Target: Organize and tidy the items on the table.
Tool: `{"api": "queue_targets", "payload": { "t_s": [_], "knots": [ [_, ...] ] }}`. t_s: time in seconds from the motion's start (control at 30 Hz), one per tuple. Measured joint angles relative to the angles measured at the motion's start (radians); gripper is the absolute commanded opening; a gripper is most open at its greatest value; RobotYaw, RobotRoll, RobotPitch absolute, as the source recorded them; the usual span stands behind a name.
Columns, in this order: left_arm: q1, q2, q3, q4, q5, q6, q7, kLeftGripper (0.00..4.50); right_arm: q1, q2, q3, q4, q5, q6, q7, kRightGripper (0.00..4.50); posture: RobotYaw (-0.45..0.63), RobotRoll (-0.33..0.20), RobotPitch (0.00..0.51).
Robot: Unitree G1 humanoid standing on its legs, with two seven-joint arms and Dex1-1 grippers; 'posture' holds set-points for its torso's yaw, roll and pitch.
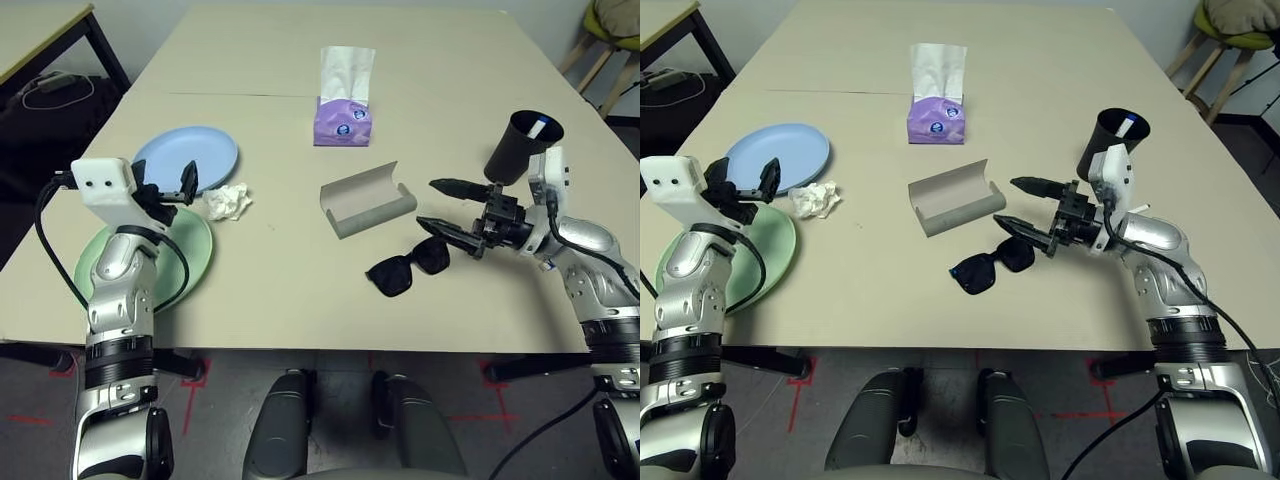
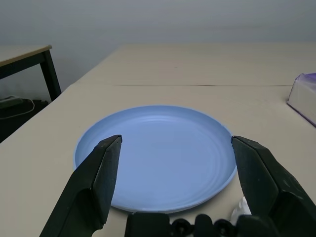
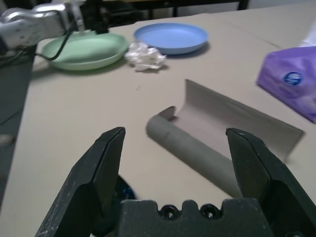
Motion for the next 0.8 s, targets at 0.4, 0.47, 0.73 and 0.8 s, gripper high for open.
{"api": "queue_targets", "payload": {
  "t_s": [0.4, 0.47, 0.73, 0.8],
  "knots": [
    [0.003, 0.064, 0.0, -0.016, -0.003, 0.034, -0.051, 4.5, -0.012, -0.008, 0.023, 0.007, -0.052, -0.09, 0.069, 4.48, 0.14, 0.0, 0.13],
    [0.003, 0.09, 0.0, -0.029, -0.005, 0.053, -0.073, 4.5, -0.012, -0.008, 0.023, 0.016, -0.059, -0.108, 0.07, 4.48, 0.14, 0.0, 0.13],
    [0.032, 0.239, 0.032, -0.045, -0.048, 0.161, -0.198, 4.5, -0.012, 0.005, 0.023, 0.055, -0.078, -0.182, 0.056, 4.48, 0.15, 0.0, 0.133],
    [0.077, 0.285, 0.04, -0.047, -0.063, 0.208, -0.243, 4.5, -0.009, 0.007, 0.023, 0.055, -0.078, -0.184, 0.055, 4.48, 0.15, 0.0, 0.135]
  ]
}}
